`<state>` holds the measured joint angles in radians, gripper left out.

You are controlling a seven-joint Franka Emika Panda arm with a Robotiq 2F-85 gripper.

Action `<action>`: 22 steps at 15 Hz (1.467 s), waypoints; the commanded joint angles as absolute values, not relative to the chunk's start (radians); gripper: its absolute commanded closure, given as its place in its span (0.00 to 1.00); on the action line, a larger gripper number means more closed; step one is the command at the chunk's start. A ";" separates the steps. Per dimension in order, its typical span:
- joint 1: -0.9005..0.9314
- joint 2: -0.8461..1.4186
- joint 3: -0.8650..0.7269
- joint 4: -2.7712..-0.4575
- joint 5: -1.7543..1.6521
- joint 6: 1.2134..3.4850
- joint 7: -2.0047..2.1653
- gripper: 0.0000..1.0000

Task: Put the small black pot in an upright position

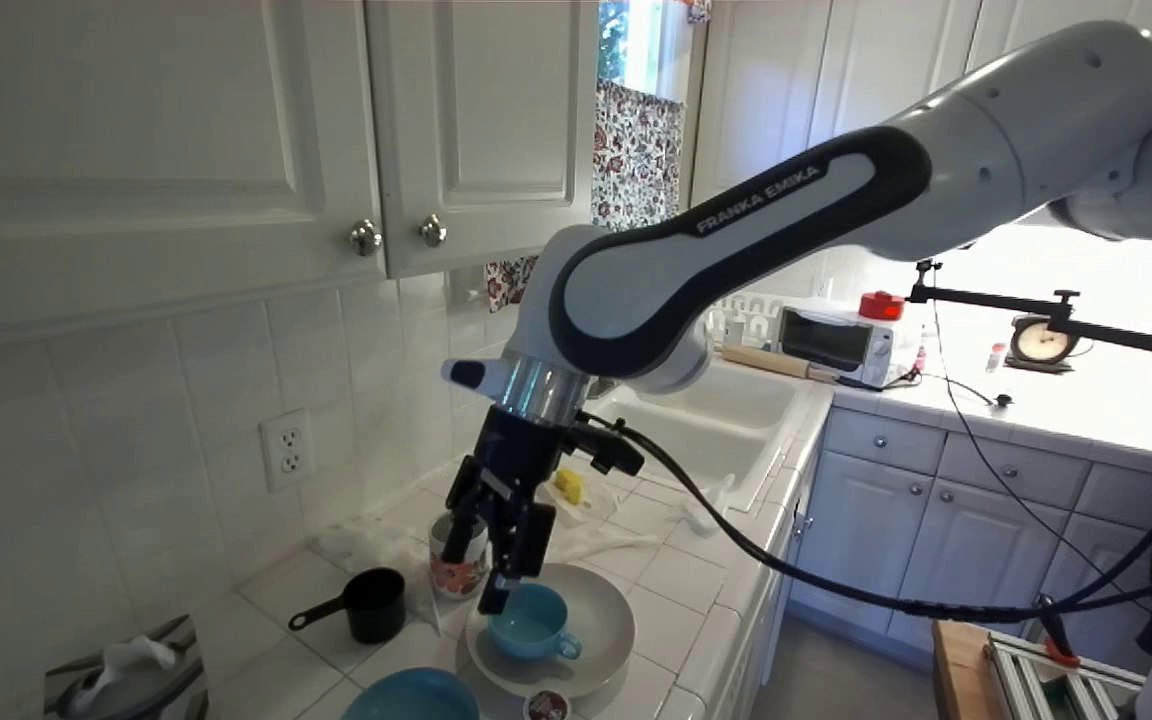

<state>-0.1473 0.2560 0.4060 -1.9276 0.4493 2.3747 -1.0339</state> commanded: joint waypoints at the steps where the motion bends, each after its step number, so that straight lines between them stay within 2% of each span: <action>1: -0.075 0.018 0.319 -2.131 0.515 2.389 -0.913 0.00; 5: 0.030 -0.166 0.247 -2.281 0.433 2.413 -0.639 0.00; 6: -0.014 -0.214 0.296 -2.312 0.421 2.399 -0.570 0.00; 7: 0.052 -0.266 0.233 -2.341 0.397 2.364 -0.491 0.00; 9: -0.007 -0.365 0.287 -2.395 0.395 2.318 -0.370 0.00; 10: 0.062 -0.421 0.225 -2.425 0.359 2.292 -0.282 0.00; 16: 0.068 -0.683 0.206 -2.476 0.221 2.034 0.131 0.00; 17: 0.061 -0.713 0.207 -2.461 0.210 1.983 0.191 0.00; 18: 0.095 -0.628 0.188 -2.445 0.231 2.054 0.103 0.00; 22: 0.105 -0.646 0.183 -2.445 0.231 2.042 0.116 0.00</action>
